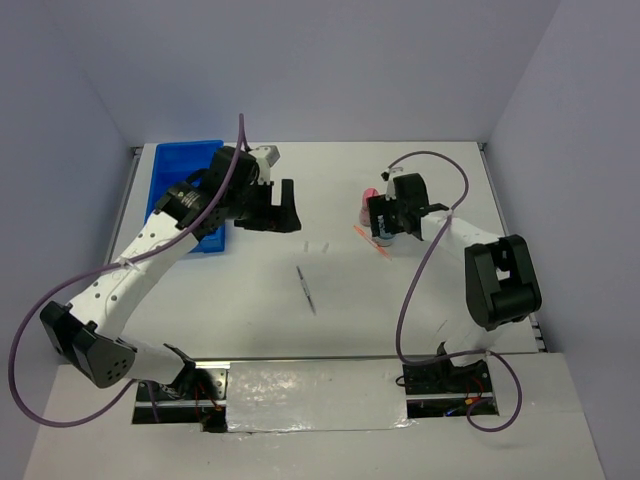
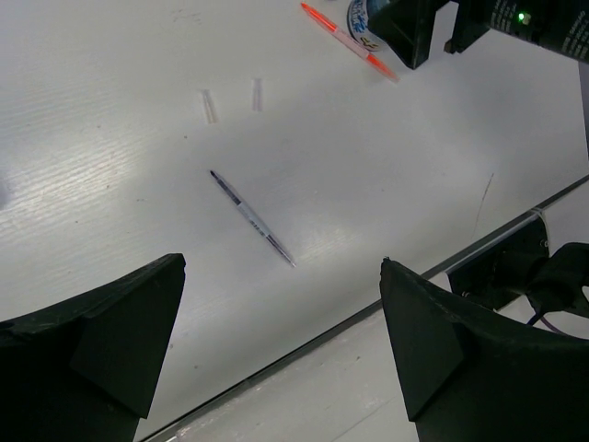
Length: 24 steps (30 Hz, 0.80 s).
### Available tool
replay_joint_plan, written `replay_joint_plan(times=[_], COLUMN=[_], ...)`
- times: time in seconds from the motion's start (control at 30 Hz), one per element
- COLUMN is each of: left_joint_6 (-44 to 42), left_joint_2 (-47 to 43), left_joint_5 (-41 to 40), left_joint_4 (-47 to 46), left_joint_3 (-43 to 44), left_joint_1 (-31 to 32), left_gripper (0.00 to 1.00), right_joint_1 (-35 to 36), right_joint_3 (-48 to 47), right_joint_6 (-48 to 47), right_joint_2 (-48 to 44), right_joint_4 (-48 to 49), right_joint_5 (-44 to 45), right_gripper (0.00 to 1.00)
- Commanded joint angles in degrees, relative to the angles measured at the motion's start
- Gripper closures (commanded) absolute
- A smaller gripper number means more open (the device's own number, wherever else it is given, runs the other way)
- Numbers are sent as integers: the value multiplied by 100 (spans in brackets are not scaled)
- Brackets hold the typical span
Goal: Sort the stationery into containers
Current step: Pick up the stationery from the center of the board.
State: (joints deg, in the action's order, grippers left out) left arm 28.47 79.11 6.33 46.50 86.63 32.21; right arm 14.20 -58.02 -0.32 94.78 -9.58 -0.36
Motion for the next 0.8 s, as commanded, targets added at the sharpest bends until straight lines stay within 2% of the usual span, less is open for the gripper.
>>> replay_joint_plan(times=[0.0, 0.27, 0.47, 0.53, 0.6, 0.63, 0.67, 0.77], left_joint_6=[-131, -105, -157, -158, -184, -175, -184, -201], left_joint_2=[-238, -265, -309, -317, -361, -370, -388, -423], left_joint_5=[105, 255, 264, 264, 246, 246, 246, 237], left_joint_4=[-124, -238, -185, -168, -168, -150, -141, -124], left_joint_3=[-128, -287, -296, -313, -331, -340, -340, -349], left_joint_1=[-127, -188, -197, -206, -215, -215, -223, -241], left_gripper=[1, 1, 1, 1, 1, 1, 1, 1], right_joint_1=[101, 92, 92, 83, 101, 83, 101, 92], right_joint_3=[238, 238, 72, 54, 89, 98, 107, 194], right_joint_6=[-56, -135, -206, -223, -232, -232, -232, -197], right_joint_2=[-372, -223, -57, -39, -48, -56, -74, -179], right_joint_4=[-44, -26, -96, -114, -96, -105, -105, -96], right_joint_5=[62, -26, 1, -43, -60, -69, -78, -17], right_gripper=[8, 8, 11, 17, 26, 32, 44, 59])
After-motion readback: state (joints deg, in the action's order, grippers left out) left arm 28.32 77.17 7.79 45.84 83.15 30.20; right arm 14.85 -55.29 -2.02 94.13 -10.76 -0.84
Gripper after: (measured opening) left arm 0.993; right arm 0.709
